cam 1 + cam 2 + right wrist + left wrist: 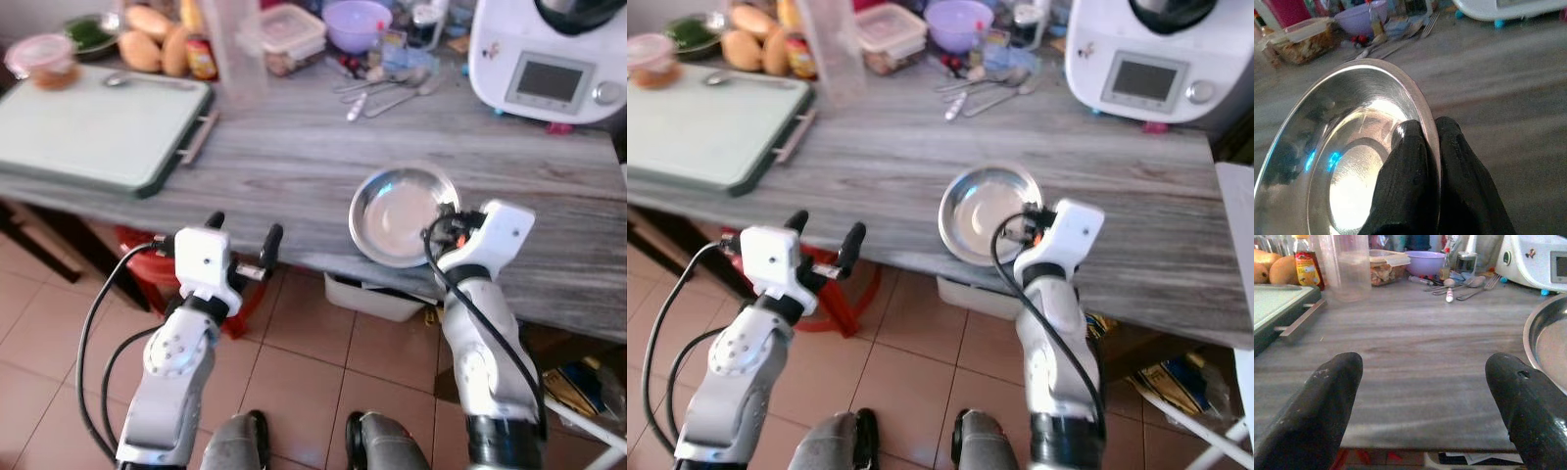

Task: Setting the table

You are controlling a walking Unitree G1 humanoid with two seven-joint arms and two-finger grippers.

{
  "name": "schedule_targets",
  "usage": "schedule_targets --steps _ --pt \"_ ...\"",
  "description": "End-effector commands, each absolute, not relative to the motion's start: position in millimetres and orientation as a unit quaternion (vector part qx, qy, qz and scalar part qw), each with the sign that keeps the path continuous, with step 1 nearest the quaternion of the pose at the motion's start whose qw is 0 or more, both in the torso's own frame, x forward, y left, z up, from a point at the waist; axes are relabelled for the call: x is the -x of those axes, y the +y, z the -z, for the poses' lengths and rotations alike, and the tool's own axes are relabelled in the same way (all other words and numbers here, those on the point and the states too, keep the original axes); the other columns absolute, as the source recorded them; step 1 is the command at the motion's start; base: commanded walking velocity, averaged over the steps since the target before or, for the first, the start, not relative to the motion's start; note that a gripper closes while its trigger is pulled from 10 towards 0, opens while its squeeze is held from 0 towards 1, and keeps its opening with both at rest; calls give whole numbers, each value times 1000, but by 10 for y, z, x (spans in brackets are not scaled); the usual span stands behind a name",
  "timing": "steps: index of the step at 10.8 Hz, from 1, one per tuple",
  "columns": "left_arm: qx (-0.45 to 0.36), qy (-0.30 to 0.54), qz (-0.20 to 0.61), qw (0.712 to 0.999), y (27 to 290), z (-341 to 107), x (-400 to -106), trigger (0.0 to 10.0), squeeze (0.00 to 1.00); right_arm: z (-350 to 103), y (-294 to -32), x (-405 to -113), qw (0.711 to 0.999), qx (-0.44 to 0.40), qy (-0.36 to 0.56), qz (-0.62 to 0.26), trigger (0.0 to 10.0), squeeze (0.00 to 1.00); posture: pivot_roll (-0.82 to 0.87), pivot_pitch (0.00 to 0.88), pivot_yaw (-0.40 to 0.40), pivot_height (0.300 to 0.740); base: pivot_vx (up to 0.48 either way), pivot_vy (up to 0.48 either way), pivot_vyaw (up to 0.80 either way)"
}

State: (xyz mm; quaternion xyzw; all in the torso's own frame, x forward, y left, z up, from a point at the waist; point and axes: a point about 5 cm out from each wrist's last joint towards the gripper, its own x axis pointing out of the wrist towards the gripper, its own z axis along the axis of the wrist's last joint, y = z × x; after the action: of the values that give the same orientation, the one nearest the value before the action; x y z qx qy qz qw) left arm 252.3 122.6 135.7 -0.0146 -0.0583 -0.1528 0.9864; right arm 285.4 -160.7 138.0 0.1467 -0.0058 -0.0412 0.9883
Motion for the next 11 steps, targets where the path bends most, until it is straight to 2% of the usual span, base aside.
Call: schedule_targets --steps 1,6,10,11 --pt "14 -55 161 985 1207 -1365 -2500 10000 0 -1344 -1623 -2822 986 -162 13 39 10000 0 -33 188 15 740 0 0 0" --pt "15 -52 174 983 1146 -1379 -2504 10000 0 -1282 -1812 -3023 969 -226 49 83 10000 0 -32 194 11 740 0 0 0" --pt "15 -49 179 983 1129 -1375 -2504 10000 0 -1192 -1633 -3068 962 -253 99 42 10000 0 -33 198 9 740 0 0 0" --pt "15 -49 180 982 1126 -1375 -2505 10000 0 -1186 -1581 -3058 960 -257 109 30 10000 678 -34 198 9 740 0 0 0"
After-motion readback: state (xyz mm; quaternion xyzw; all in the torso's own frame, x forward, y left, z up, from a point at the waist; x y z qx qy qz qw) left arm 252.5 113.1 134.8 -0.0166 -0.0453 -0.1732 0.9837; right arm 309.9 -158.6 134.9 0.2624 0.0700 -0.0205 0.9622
